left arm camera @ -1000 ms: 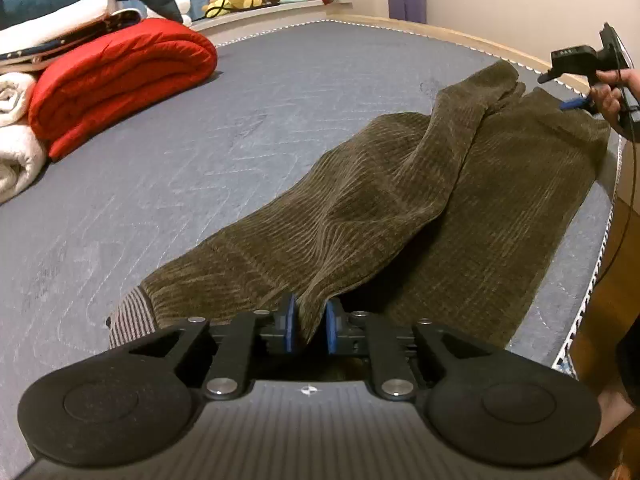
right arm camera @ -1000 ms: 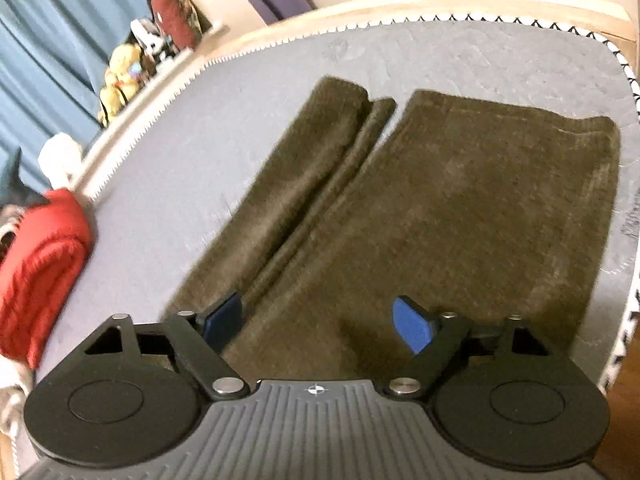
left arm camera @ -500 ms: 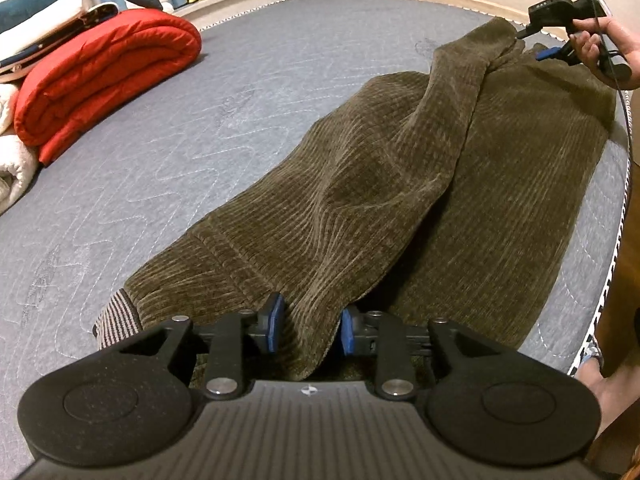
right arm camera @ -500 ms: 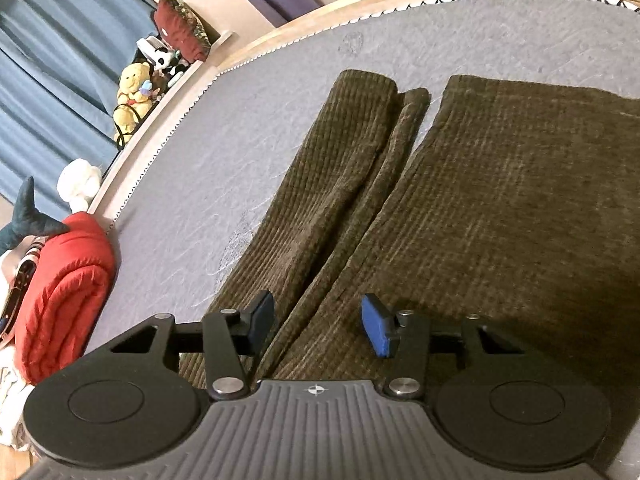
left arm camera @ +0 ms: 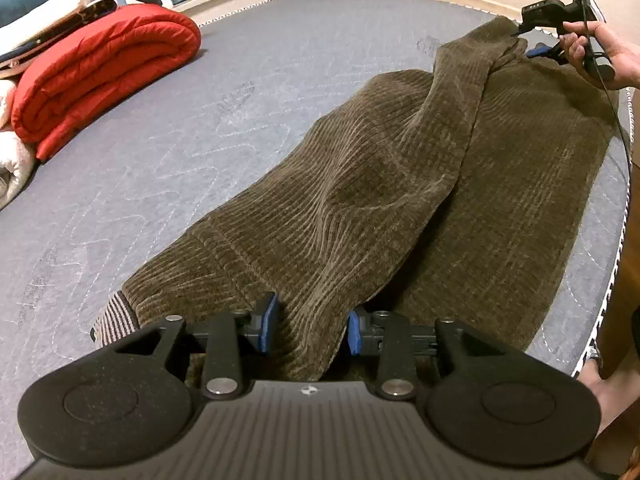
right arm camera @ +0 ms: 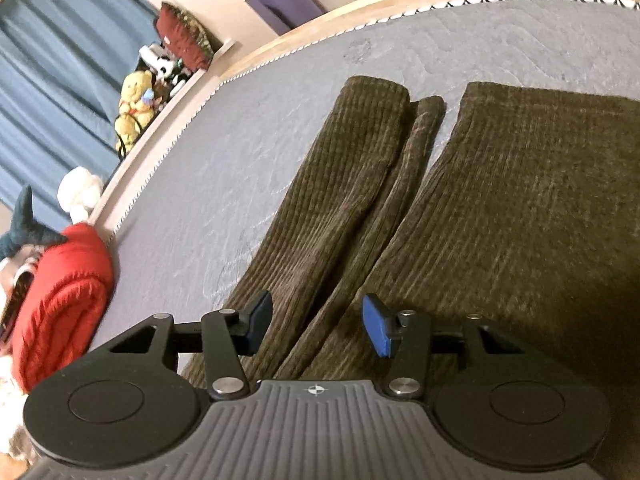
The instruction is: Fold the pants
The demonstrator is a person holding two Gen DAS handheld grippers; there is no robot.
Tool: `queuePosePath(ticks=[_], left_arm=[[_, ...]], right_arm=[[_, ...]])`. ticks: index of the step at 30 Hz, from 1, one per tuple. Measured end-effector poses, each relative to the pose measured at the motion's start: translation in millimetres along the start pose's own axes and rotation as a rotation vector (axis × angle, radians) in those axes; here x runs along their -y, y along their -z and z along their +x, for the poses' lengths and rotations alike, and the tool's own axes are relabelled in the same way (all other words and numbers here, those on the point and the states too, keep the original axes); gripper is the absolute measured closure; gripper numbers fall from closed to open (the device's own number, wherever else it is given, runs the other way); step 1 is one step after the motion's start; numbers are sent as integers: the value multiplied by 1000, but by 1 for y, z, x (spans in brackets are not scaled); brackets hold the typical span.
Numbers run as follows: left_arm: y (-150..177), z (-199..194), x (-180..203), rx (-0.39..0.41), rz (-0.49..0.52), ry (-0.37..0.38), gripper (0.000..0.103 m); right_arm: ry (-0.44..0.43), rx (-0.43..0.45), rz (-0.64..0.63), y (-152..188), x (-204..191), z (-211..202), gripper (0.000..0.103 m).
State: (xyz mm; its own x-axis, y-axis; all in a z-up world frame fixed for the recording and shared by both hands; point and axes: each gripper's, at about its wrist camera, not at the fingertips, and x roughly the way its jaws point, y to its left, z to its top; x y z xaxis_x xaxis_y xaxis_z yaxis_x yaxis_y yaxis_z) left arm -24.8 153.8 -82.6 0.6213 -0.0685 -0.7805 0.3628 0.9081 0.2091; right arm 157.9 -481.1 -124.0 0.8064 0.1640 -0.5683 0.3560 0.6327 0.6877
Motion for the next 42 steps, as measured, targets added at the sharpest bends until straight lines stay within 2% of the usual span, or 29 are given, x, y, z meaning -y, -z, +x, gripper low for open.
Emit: queuePosePath(ticks=[3,9,14,18,20,24,29,30,31,32,35,42], left_arm=[[-2,2,0,1,5,15,76],[-3,4,-1,1,2,31,79],[-2,5,-2,0,-2,40,78],[-3,6,-3,-3,-6,42,78],[-4,6,-3,-2,-4,41,77],[-4,7,-3,-4,-4,40,77],[-6,7,-2,-4,5,32,77],[-6,7,-1,-4,5,31,77],[-6,7,-1,-4,3,30,77],[-6,8,-2,-3,1,30,77],[-5,8,-1,-2,-1,31,79],[-5,1,-1,21,0,15,92]], right_arm=[[-26,7,45,-5,8,9,50],[-78,4,87,-9,12,27,50],[-134,43,109,-12,5,33,50],[-88,13,96,-7,-1,47,50],[-1,-29,85,-4,-5,55,54],[49,-12,74,0,-18,56,54],[61,-10,41,5,-28,60,54],[58,-5,39,5,-28,60,55],[65,1,39,5,-28,61,65],[78,5,42,5,-28,61,78],[54,8,88,3,-19,55,91],[-16,74,51,-19,-27,1,93]])
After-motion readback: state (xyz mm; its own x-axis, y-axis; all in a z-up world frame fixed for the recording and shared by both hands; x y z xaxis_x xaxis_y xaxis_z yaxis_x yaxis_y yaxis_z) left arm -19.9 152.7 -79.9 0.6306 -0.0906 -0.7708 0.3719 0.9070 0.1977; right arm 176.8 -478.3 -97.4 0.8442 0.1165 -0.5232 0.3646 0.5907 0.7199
